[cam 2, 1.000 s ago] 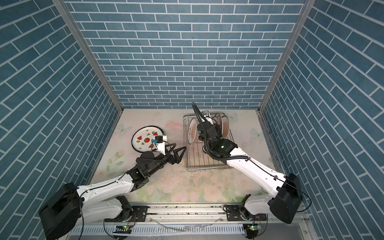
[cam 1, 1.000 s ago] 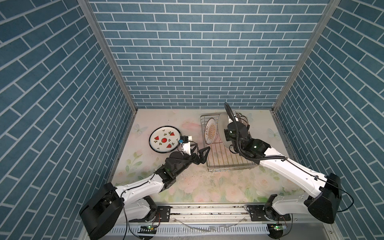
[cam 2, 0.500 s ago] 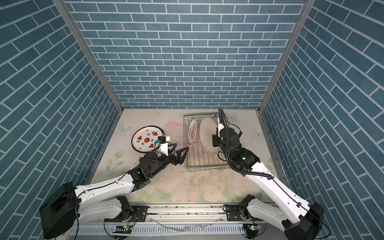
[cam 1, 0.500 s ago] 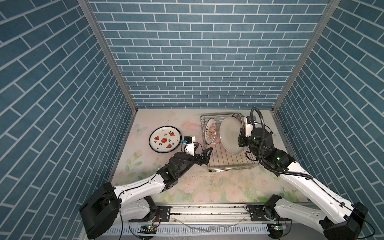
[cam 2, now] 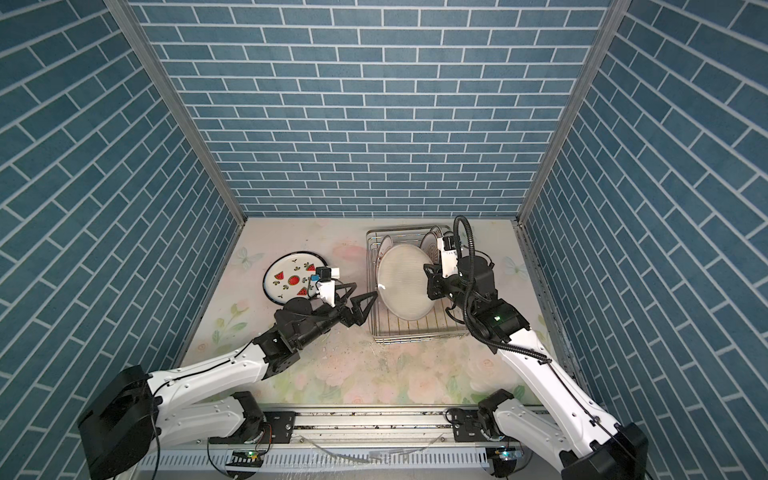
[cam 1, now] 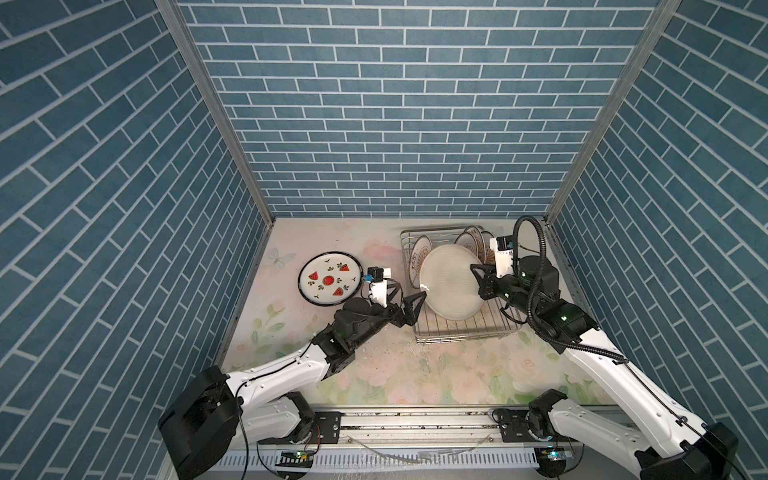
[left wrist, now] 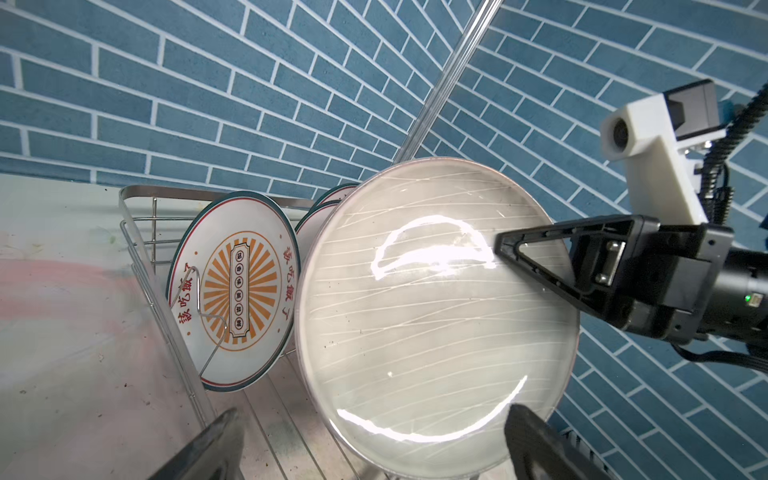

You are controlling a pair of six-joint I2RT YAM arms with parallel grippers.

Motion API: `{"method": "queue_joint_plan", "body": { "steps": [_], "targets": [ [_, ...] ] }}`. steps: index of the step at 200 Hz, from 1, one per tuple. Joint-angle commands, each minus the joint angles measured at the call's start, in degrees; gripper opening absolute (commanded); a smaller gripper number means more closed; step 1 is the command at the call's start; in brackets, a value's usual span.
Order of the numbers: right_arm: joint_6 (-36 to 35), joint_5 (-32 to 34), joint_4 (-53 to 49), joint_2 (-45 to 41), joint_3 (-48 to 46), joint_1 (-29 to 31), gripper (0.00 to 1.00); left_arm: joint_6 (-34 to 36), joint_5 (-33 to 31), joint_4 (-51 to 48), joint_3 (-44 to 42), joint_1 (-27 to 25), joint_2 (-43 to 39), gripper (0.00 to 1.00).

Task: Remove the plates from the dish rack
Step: 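Lift the white lined plate up out of the rack with the right gripper, then hold the white plate up with the right gripper while the left gripper grasps its rim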

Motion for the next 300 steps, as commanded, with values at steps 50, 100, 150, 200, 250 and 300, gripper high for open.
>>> {"method": "queue_joint_plan", "body": {
  "steps": [50, 100, 150, 200, 250, 300],
  "targets": [
    [10.33, -18.74, 17.19, -0.44, 0.32, -4.27, 0.0, -7.52, 6.11, 4.5, -3.51, 4.28, -1.11, 1.0],
    [12.18, -24.42, 19.65, 1.64, 0.33, -4.89, 0.0, -10.74, 13.04, 14.52, -3.54, 4.41, 2.93, 0.89],
    [11.87, -24.65, 19.57, 2.52, 0.24, -5.2, 0.0, -12.26, 13.08, 15.67, -3.48, 4.46, 4.29, 0.51],
    [11.73, -24.57, 18.85, 3.72, 0.41, -5.24, 0.0, -12.27, 12.09, 14.93, -3.05, 4.47, 4.67, 0.33],
    [11.96, -25.09, 18.95, 5.33, 0.85, -5.24, 0.0, -13.5, 13.54, 17.47, -2.61, 4.4, 7.28, 0.2],
    [11.24, -26.66, 20.24, 6.98, 0.11, -5.25, 0.03, -13.86, 13.94, 17.37, -2.18, 4.41, 7.98, 0.03]
  ]
}}
